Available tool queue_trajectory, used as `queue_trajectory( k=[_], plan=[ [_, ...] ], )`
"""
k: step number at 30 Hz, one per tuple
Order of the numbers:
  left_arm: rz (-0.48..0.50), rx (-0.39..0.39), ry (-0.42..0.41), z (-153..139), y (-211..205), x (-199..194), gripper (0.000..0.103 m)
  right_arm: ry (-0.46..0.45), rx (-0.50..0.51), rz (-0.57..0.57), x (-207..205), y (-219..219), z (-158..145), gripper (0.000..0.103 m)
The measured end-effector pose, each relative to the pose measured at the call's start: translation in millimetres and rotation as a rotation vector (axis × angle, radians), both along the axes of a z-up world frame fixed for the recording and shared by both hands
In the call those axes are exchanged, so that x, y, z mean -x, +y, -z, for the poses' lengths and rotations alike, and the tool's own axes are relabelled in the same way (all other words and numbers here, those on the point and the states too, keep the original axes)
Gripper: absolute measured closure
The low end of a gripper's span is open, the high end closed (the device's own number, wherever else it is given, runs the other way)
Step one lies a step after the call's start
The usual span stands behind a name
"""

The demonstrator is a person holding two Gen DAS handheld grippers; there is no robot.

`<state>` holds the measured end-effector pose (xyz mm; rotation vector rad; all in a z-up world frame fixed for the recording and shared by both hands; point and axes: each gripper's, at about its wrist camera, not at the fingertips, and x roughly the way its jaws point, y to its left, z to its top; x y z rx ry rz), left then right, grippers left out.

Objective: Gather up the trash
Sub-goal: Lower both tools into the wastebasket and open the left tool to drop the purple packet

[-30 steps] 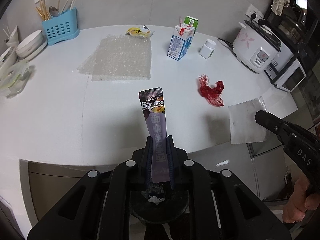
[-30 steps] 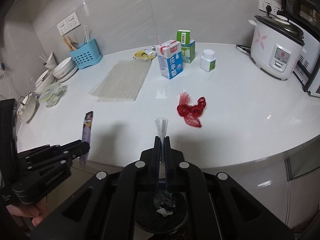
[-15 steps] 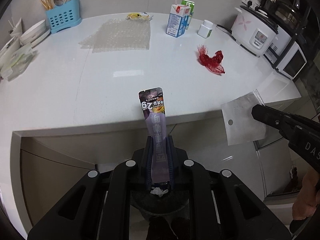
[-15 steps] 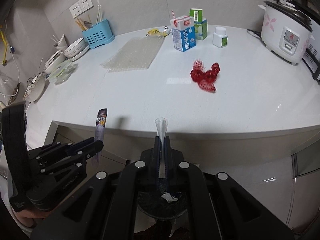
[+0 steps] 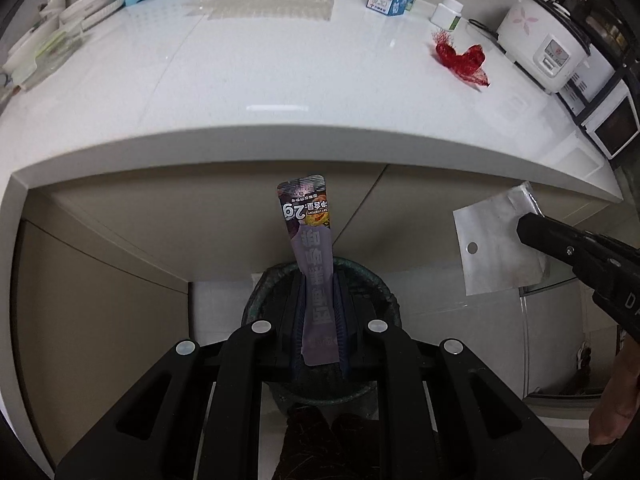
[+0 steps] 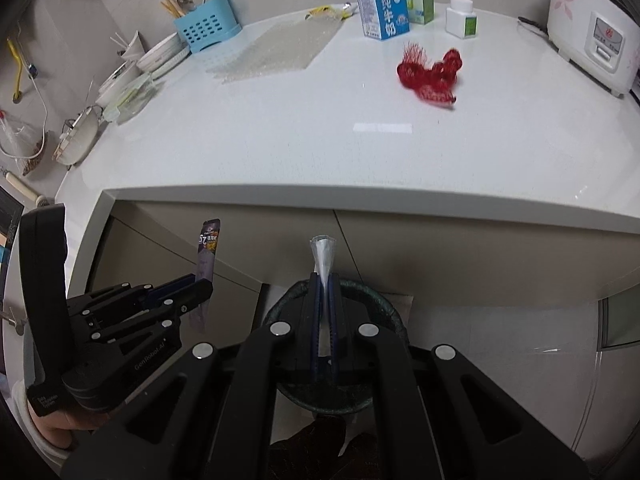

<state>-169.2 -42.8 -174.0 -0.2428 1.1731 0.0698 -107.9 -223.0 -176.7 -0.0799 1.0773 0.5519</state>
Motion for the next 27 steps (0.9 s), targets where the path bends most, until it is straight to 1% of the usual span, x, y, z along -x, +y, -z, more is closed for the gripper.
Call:
queue_trajectory(
  k=[9,13,19,23,27],
  plan=[
    [0.006,0.046,0.039,29.3,-2.4,0.3,0.090,0.049,0.018,-0.044,2.6,2.3,39.4,0.100],
    [0.027,0.040,0.051,41.5,-1.7,1.7,0.090,0.088,0.034,-0.024,1.1,-0.6,56.6,0.100],
    [0.008,0.062,0.102,68.8,9.7,2.7,0.090,0.108,0.040,-0.006,1.8,-7.8,65.4,0.100],
    [-0.001,0.056,0.144,88.3,12.6,4.9,0.090,0.121,0.044,-0.004,1.2,-11.3,70.5,0.100],
    [-0.017,0.073,0.171,100.4,14.7,5.6,0.090,0.138,0.058,0.011,-3.3,-14.9,78.3,0.100]
  ],
)
